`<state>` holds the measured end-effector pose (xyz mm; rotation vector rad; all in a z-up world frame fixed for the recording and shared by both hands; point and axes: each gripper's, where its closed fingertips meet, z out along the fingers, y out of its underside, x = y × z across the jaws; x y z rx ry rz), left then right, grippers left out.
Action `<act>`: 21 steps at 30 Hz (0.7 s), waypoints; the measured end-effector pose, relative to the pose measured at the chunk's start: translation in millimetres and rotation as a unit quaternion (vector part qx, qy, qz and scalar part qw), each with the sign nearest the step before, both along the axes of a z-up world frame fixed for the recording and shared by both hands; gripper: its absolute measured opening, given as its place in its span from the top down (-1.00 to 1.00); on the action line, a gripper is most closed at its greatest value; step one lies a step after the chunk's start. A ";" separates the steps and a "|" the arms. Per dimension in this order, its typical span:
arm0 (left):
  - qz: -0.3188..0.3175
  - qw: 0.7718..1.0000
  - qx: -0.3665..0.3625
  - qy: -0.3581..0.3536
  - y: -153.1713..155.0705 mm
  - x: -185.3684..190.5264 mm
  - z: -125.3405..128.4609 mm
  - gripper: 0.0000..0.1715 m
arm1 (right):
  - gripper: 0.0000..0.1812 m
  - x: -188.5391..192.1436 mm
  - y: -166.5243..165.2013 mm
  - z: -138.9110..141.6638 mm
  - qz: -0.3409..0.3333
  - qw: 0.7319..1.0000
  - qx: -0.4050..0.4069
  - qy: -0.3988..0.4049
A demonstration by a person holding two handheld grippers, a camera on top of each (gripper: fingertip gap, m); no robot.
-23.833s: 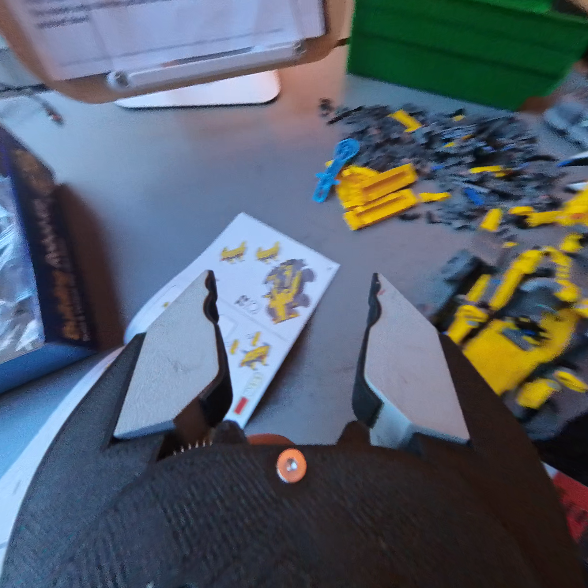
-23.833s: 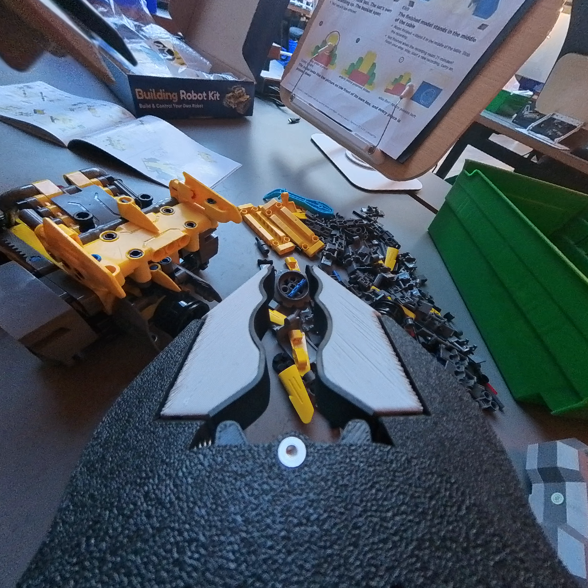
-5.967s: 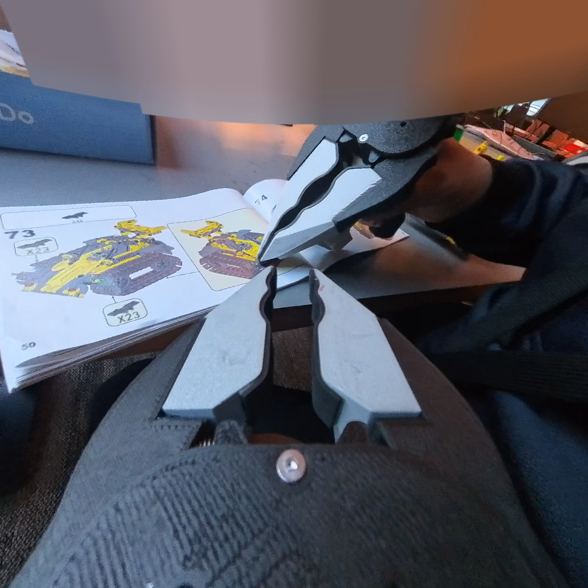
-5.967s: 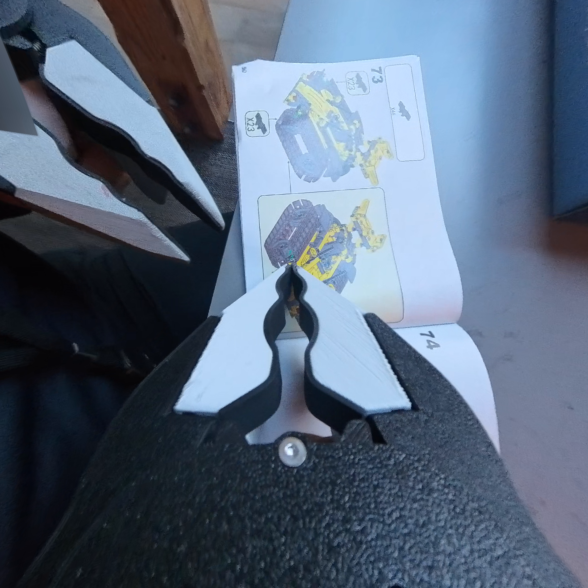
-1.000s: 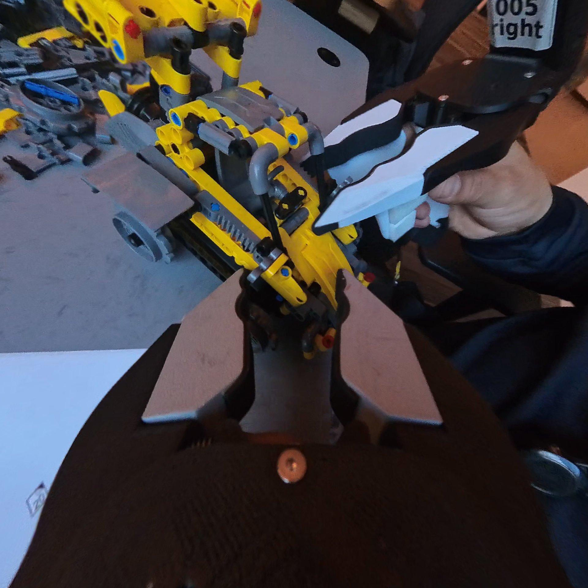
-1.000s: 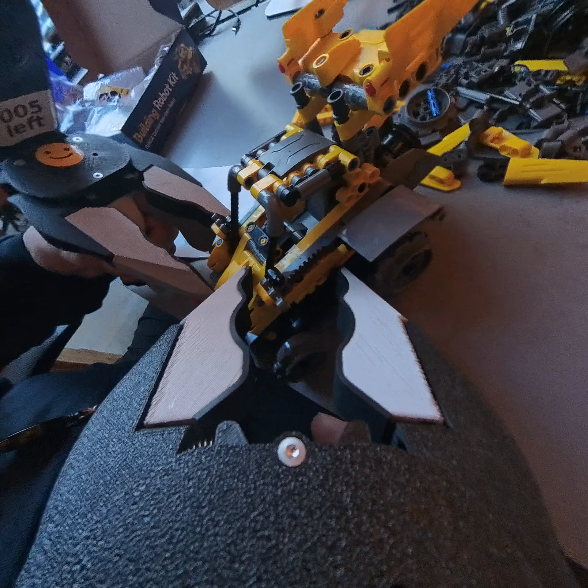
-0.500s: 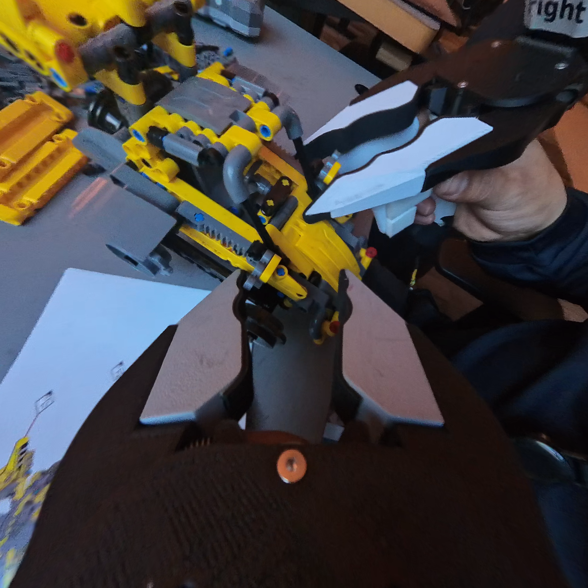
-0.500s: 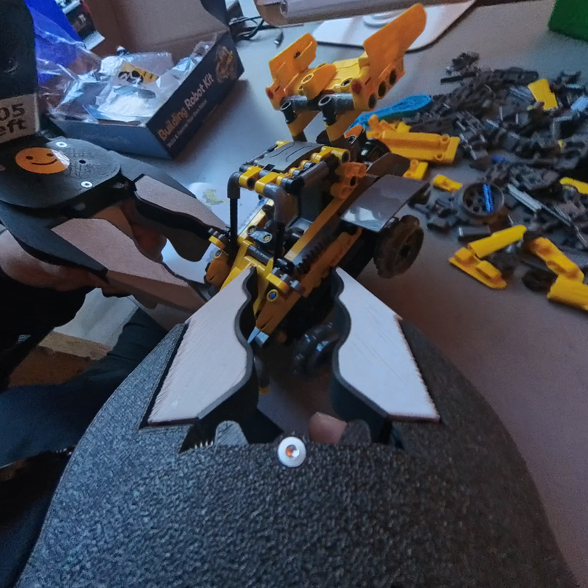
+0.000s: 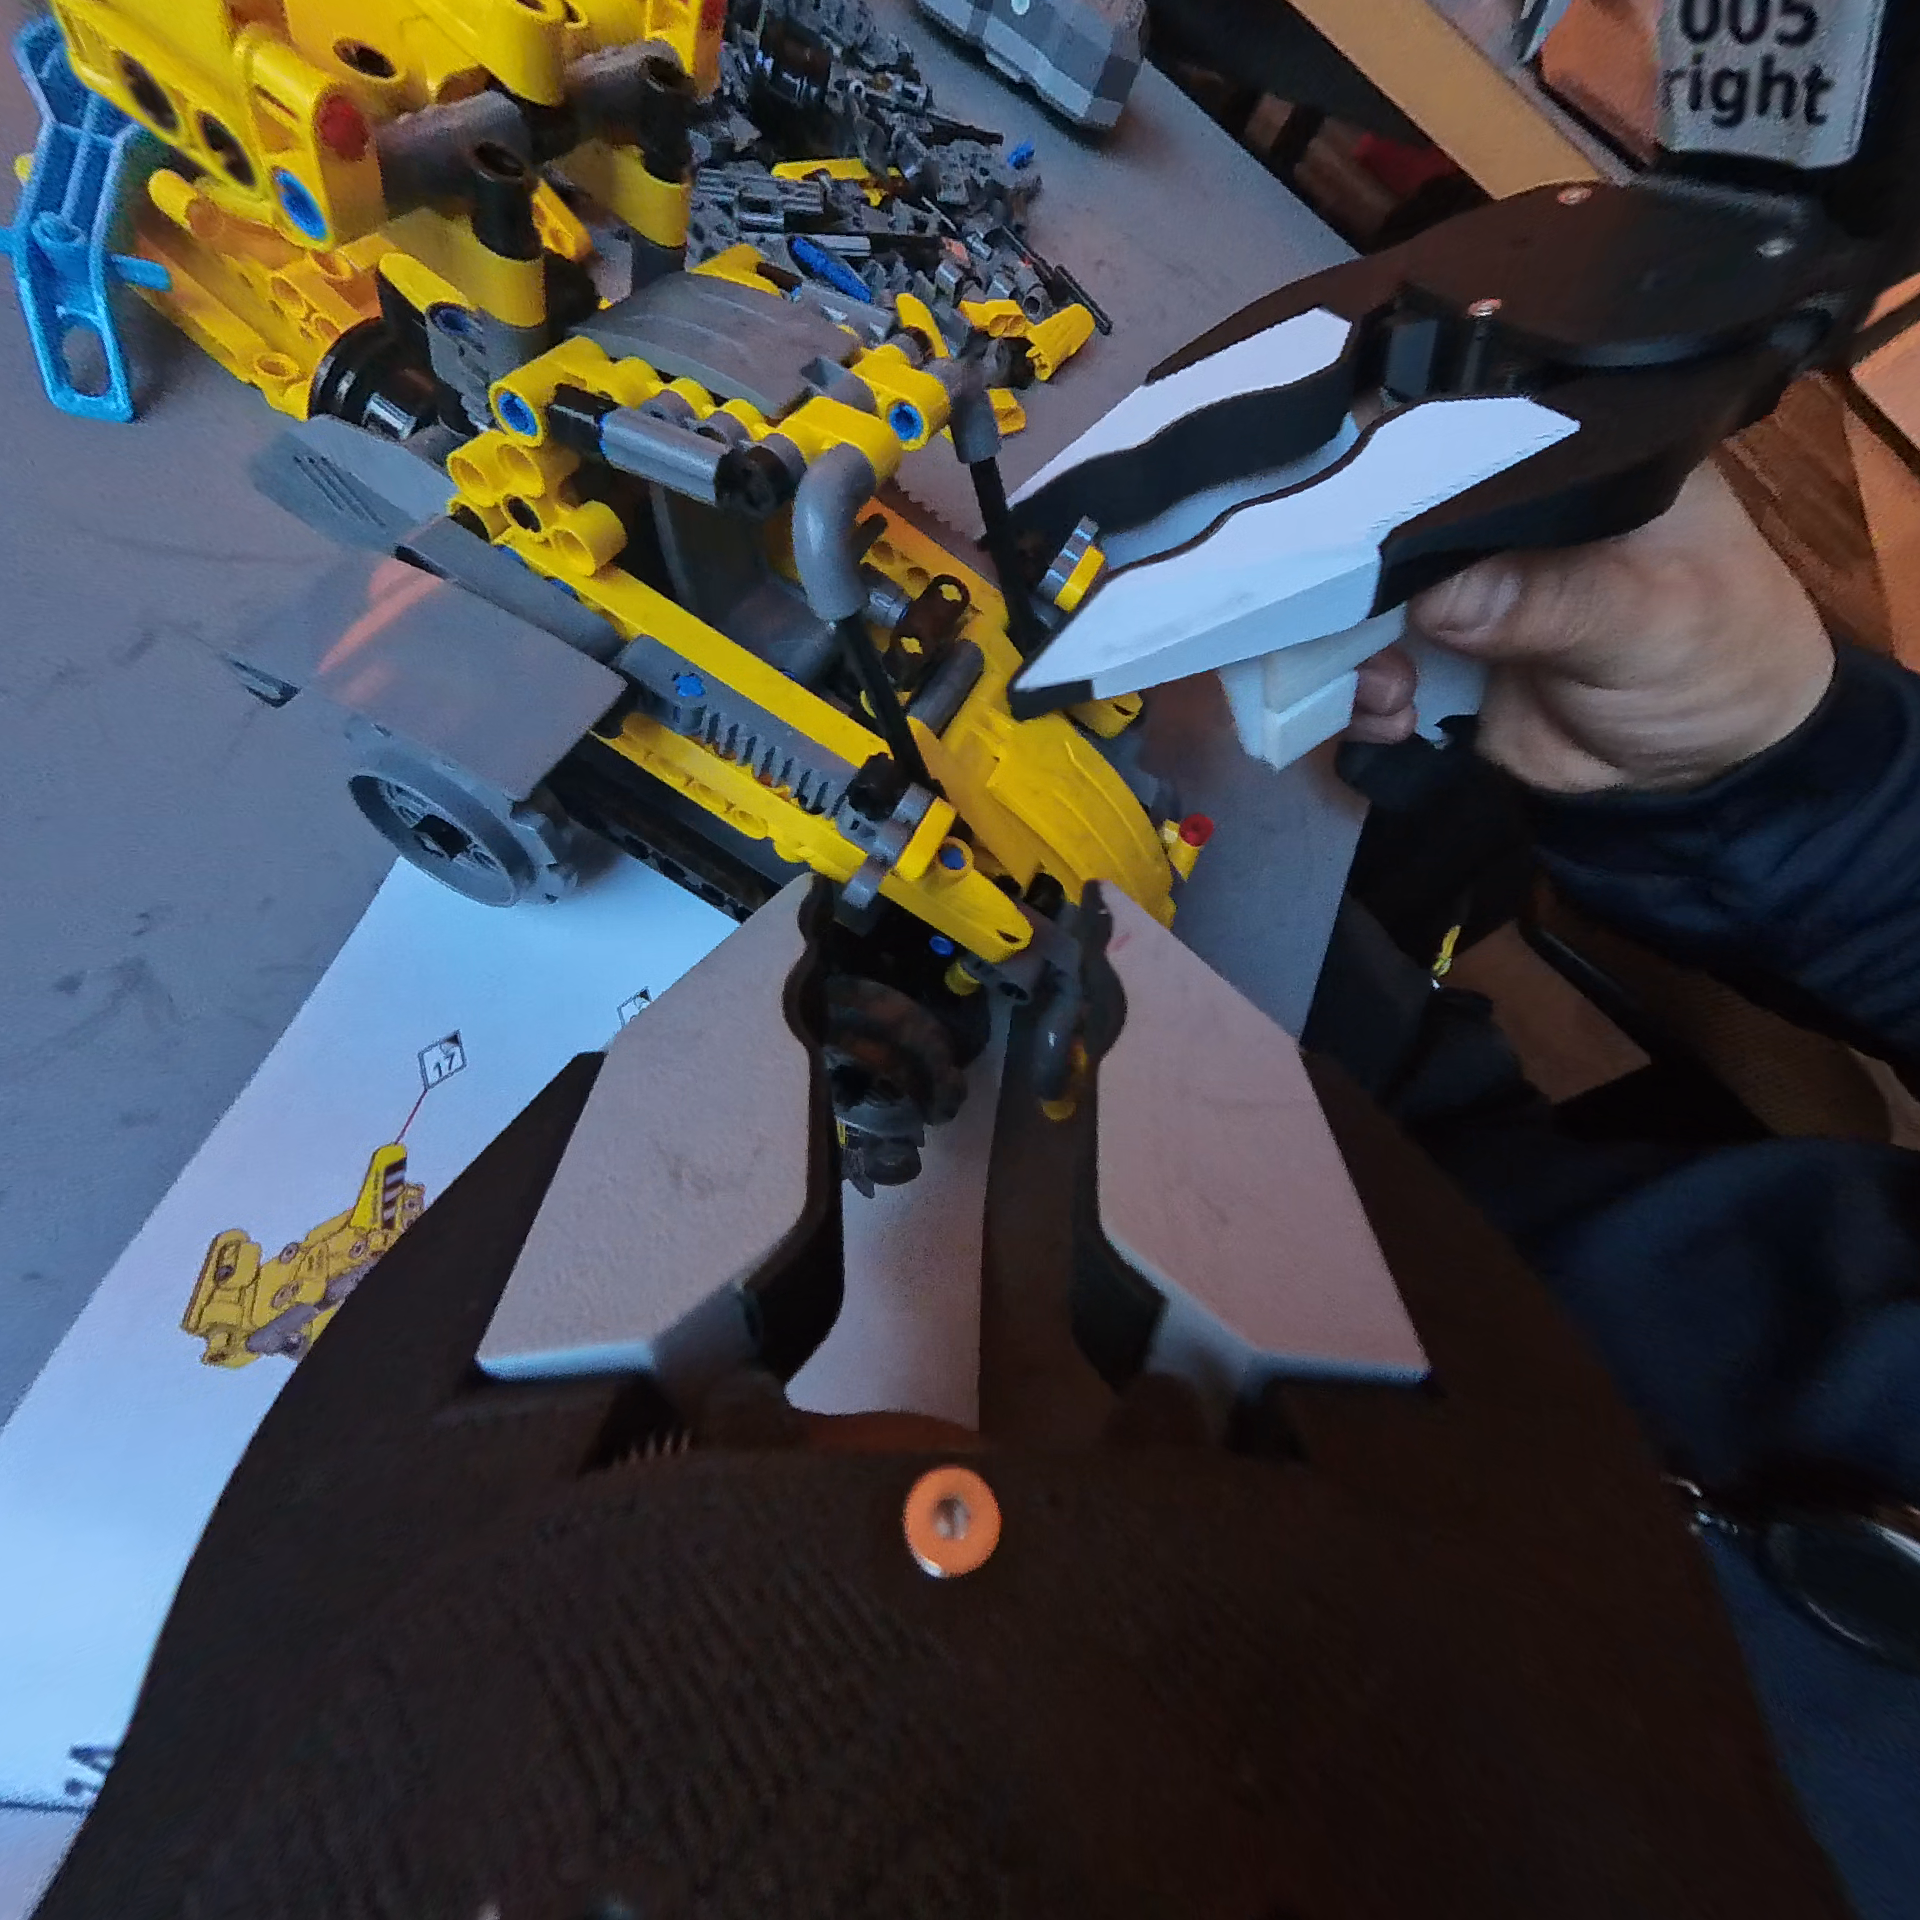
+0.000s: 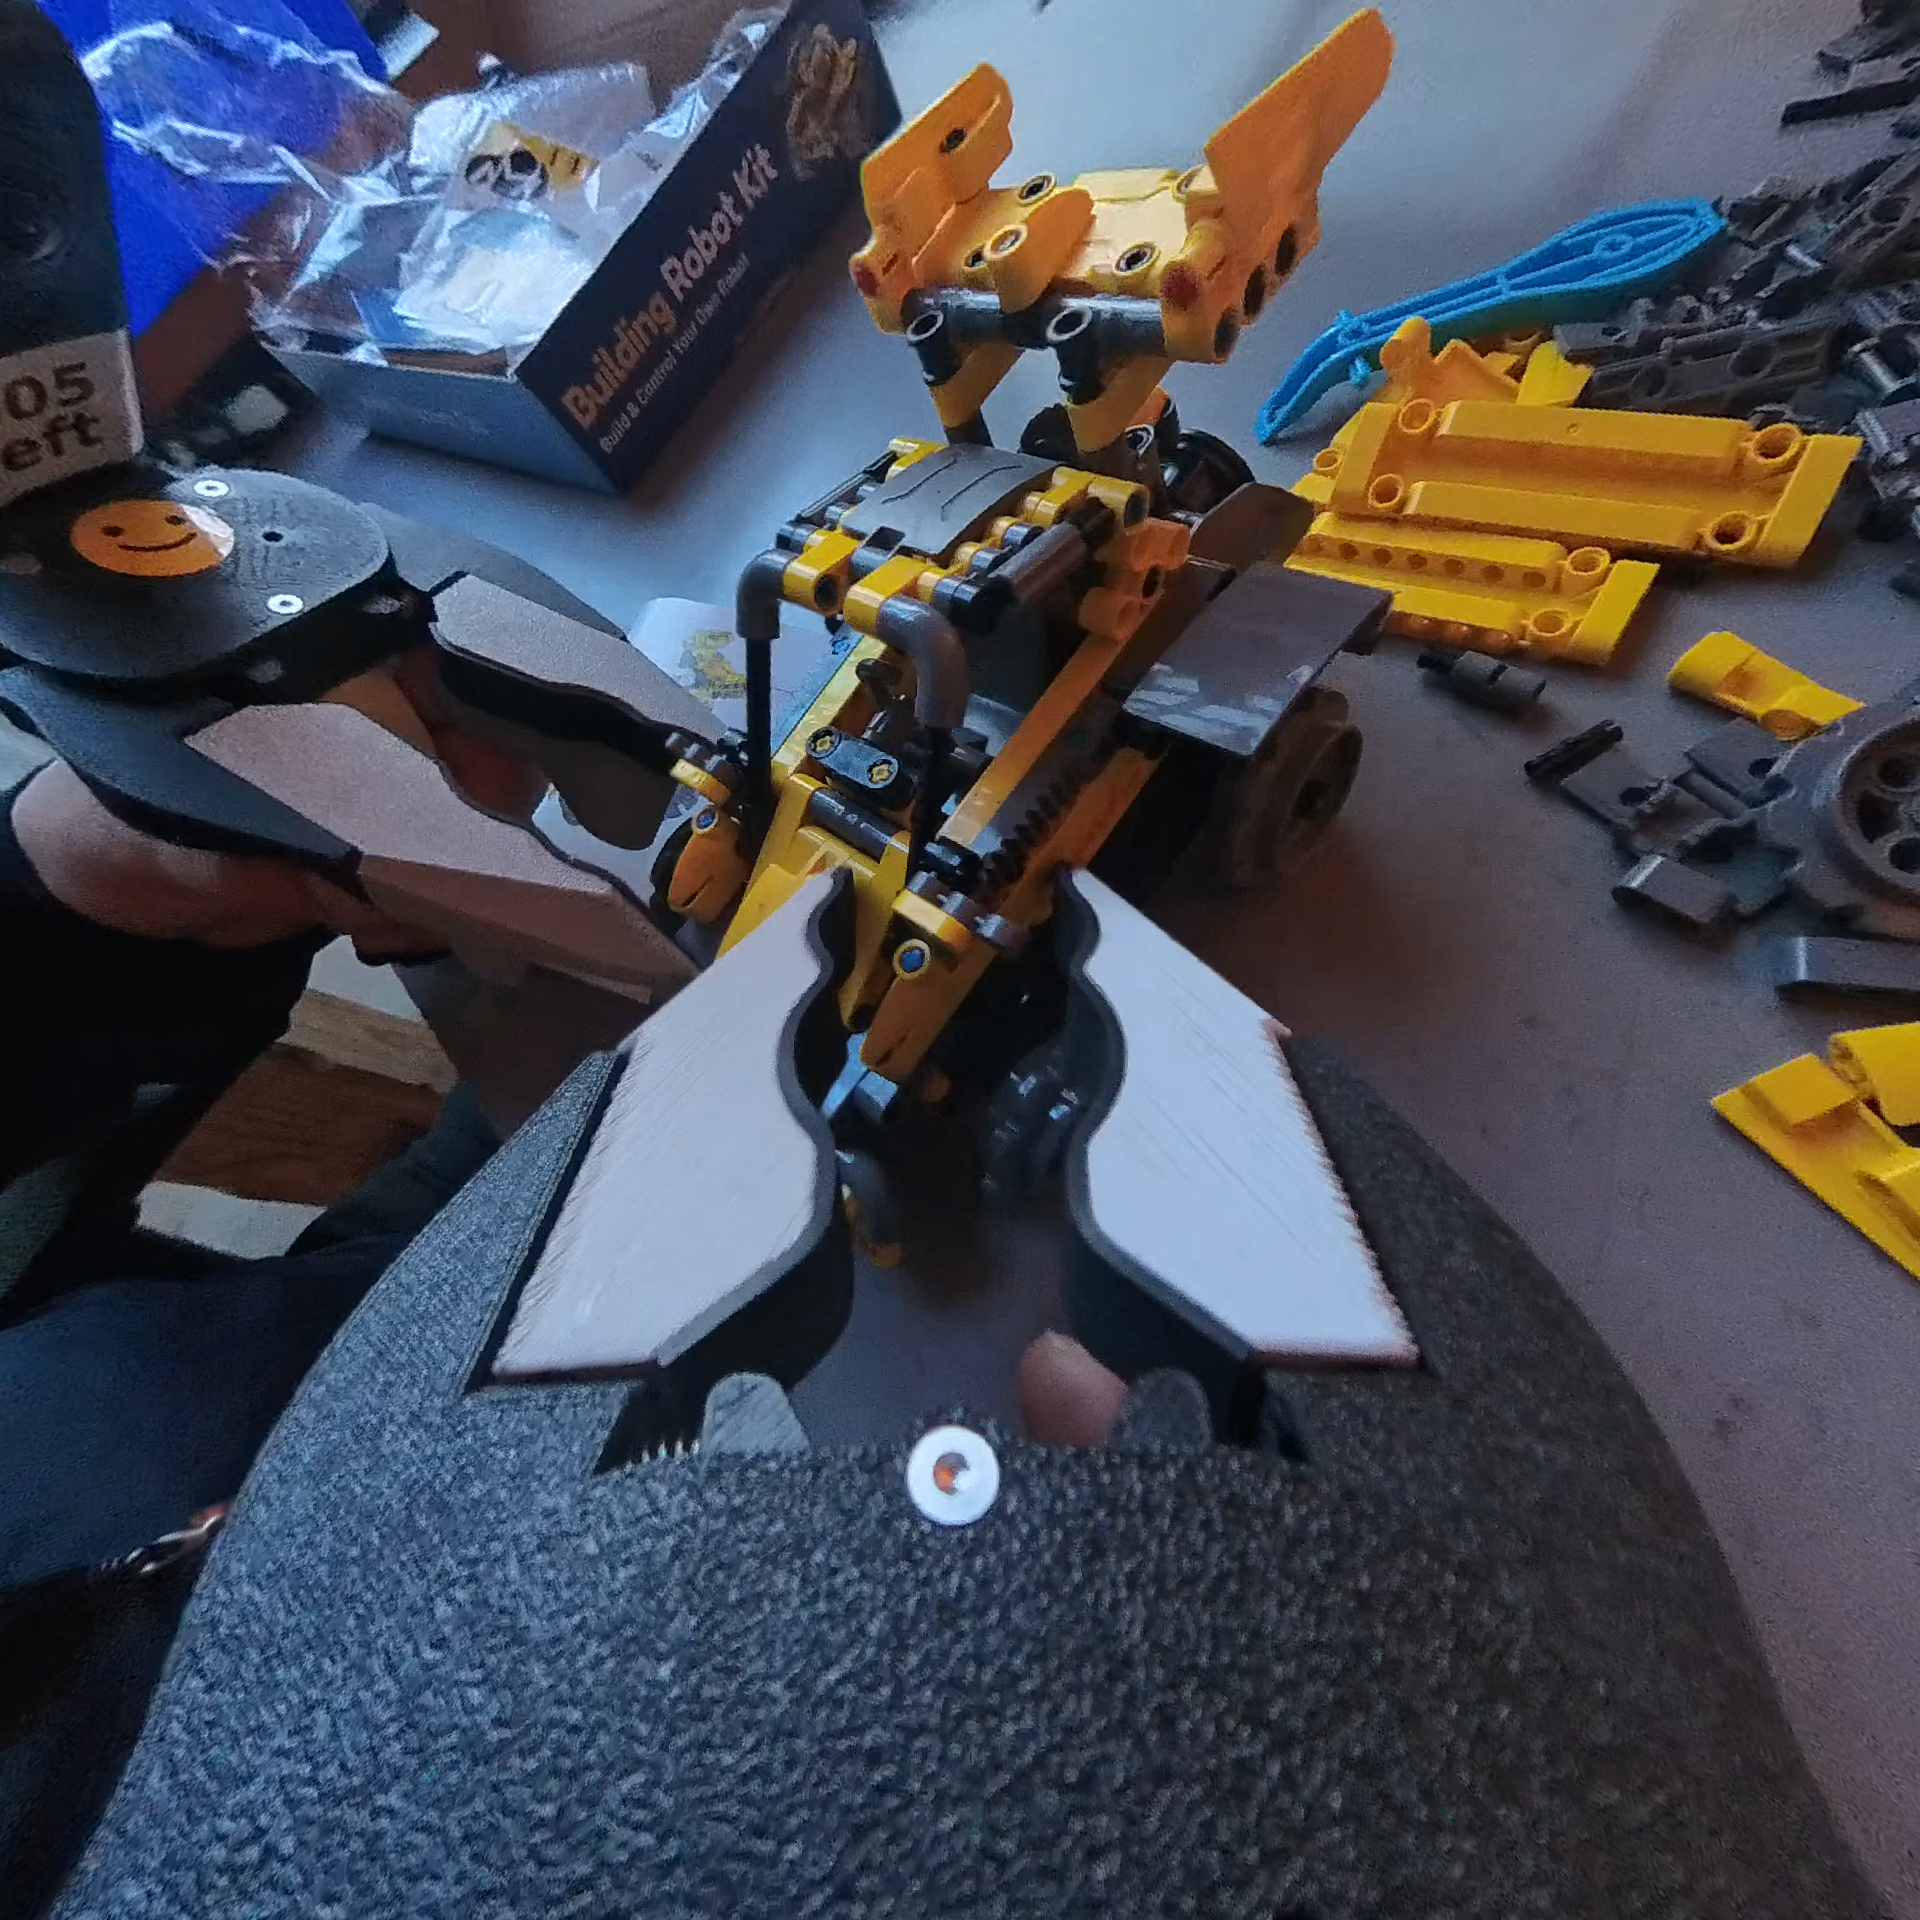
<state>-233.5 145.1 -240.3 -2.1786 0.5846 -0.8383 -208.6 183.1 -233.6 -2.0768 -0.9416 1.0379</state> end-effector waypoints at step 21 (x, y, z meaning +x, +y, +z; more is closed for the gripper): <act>0.016 0.998 0.027 0.051 10.6 -12.8 5.8 0.40 | 0.66 -10.9 2.4 5.0 0.066 0.998 0.014 -0.021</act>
